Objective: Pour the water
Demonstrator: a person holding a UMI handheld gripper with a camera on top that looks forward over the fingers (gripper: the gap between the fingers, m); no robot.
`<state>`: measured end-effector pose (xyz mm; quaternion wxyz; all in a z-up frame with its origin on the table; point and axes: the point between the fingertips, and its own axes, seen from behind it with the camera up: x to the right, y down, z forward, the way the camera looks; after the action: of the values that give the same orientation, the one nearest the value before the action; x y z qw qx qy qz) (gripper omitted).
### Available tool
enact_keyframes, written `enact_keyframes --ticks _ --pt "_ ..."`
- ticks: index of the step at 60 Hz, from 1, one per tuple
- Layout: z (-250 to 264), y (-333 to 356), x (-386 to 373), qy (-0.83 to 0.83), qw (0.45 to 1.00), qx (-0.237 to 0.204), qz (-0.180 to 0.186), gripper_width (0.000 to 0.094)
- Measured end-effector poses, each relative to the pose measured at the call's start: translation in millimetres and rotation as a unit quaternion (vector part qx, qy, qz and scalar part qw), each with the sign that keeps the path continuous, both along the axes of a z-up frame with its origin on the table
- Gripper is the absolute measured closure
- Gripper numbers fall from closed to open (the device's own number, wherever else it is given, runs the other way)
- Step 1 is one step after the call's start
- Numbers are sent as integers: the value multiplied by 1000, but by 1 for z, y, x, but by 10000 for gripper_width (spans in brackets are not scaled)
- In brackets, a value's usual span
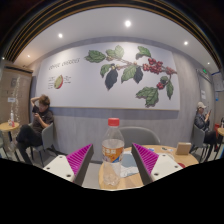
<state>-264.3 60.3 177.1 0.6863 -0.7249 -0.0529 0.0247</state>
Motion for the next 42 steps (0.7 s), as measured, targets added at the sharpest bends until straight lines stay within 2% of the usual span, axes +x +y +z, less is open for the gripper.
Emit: enact_keyframes --ticks 5,8,15,17,18,20,24,29,37,42 --pt "-13 28 -10 4 1000 -17 -4 117" --pt "-22 51 5 14 1000 -18 4 115" --pt "-27 84 3 31 999 -17 -6 132" --pt "-27 90 2 27 1000 -14 -3 186" --pt "-28 92 1 25 1000 -12 -1 245" --pt "-27 95 -4 21 1000 -6 7 424" --pt "-25 97 2 32 999 11 -1 490" --pt "-29 98 3 47 999 11 12 588" --pt "-28 101 14 73 997 14 14 621" --pt "-28 104 38 126 992 18 -12 623"
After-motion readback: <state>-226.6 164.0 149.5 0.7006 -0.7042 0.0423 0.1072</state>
